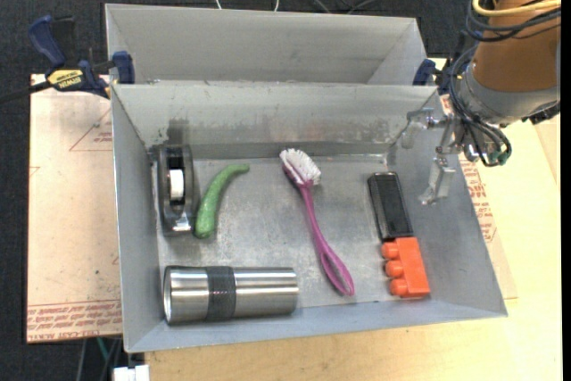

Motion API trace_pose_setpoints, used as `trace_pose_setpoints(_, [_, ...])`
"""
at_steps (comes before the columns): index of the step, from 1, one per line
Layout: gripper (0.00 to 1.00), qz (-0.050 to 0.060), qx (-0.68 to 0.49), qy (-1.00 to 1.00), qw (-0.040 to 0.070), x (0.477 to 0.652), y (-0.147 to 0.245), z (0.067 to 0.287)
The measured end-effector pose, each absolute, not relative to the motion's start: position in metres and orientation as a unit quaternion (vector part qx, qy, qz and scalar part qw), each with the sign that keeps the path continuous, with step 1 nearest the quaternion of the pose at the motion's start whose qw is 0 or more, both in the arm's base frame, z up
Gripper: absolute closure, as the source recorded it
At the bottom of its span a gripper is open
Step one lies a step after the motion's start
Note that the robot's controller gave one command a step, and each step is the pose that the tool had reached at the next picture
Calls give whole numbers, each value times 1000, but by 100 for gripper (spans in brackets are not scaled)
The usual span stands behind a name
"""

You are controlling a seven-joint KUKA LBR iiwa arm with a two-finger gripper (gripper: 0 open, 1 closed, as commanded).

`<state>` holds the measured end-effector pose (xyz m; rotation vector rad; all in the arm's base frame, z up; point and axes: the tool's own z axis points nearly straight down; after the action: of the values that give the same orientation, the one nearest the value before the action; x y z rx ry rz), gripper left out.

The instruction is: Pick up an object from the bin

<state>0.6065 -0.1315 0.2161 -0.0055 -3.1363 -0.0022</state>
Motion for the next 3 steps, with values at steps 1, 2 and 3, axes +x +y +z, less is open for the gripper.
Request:
trace_pose_setpoints(1, [0,0,0,-1000,-1,608,-131,221])
trace_pose_setpoints(2, [0,0,165,-986,-2,607,-116,118])
trace_pose_setpoints(3, [0,3,327,-945,-7,615,-107,161])
